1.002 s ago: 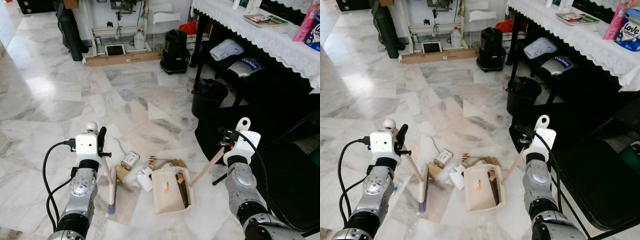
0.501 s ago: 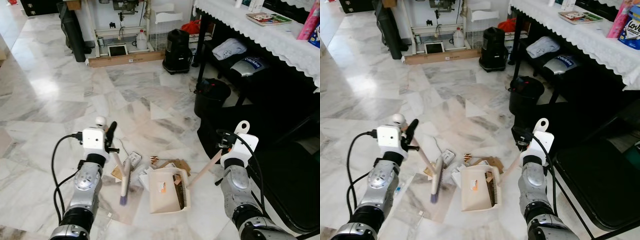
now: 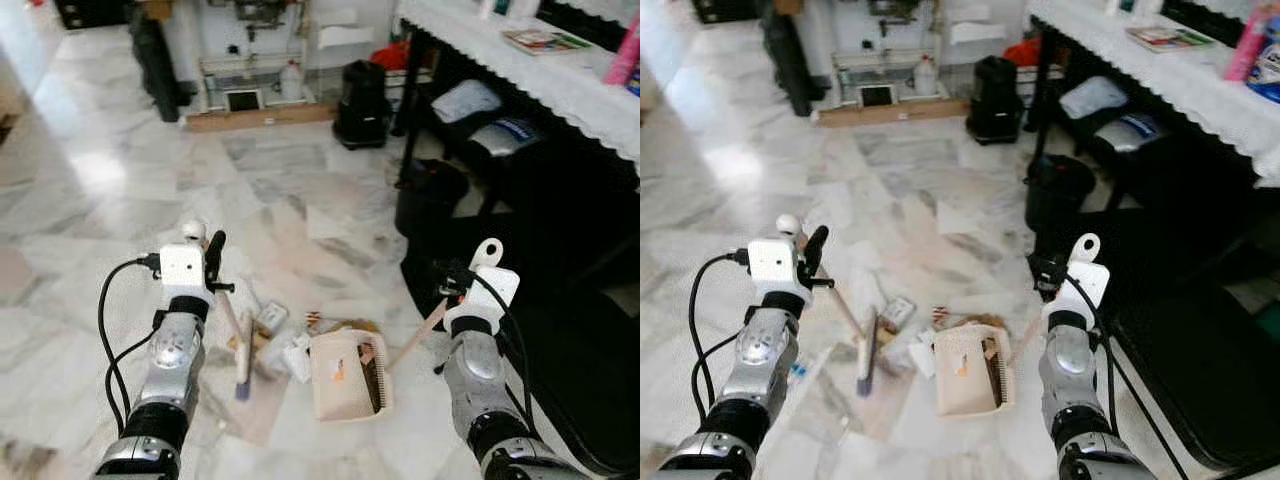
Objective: Sweep floor
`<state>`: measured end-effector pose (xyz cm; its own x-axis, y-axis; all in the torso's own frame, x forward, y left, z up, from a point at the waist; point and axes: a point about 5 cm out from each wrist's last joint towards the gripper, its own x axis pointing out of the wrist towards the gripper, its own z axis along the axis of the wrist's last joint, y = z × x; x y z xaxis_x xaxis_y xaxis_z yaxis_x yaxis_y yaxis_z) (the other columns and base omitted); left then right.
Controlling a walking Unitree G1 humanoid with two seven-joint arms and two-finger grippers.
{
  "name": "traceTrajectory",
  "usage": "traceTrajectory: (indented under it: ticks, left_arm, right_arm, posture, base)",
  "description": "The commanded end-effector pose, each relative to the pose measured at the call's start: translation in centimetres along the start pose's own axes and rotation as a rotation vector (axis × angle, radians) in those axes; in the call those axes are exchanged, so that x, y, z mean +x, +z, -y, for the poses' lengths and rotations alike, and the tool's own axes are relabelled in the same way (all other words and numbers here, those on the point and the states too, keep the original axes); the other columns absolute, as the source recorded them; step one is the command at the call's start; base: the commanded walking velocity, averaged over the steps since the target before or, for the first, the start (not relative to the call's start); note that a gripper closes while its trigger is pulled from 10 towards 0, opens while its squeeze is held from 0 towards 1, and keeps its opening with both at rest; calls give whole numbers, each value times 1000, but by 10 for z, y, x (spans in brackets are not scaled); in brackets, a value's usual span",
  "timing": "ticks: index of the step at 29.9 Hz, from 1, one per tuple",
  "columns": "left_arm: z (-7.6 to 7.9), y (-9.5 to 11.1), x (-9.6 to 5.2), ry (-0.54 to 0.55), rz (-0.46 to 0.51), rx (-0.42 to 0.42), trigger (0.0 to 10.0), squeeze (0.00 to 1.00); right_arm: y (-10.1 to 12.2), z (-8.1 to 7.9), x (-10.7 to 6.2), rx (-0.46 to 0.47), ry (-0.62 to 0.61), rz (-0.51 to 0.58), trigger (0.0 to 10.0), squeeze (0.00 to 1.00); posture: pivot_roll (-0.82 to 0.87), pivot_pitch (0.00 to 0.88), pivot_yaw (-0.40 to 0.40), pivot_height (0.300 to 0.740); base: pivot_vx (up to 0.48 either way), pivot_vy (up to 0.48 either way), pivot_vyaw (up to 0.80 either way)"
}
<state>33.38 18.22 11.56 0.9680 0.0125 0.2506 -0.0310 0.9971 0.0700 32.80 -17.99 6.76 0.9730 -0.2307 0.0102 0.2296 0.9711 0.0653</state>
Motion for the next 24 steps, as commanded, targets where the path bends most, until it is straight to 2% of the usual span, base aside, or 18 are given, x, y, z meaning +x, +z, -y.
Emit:
traceTrajectory:
  ticks: [1,14,24]
  left_arm:
    - [-2,4,3,9,16,15,10000,0]
    - [4,6,3,4,24,19,10000,0]
    - [3,4,1,8,15,27,10000,0]
  right_arm:
    - [12,-7,4,9,16,63,10000,0]
    - [12,-12,3,17,27,63,10000,0]
    - [14,-12,5,16,30,65,10000,0]
  posture:
    - [66,0,5,740]
    - [70,0,9,740]
    - [78,0,3,740]
  base:
    - [0,0,800]
    - [0,0,800]
    - [0,0,800]
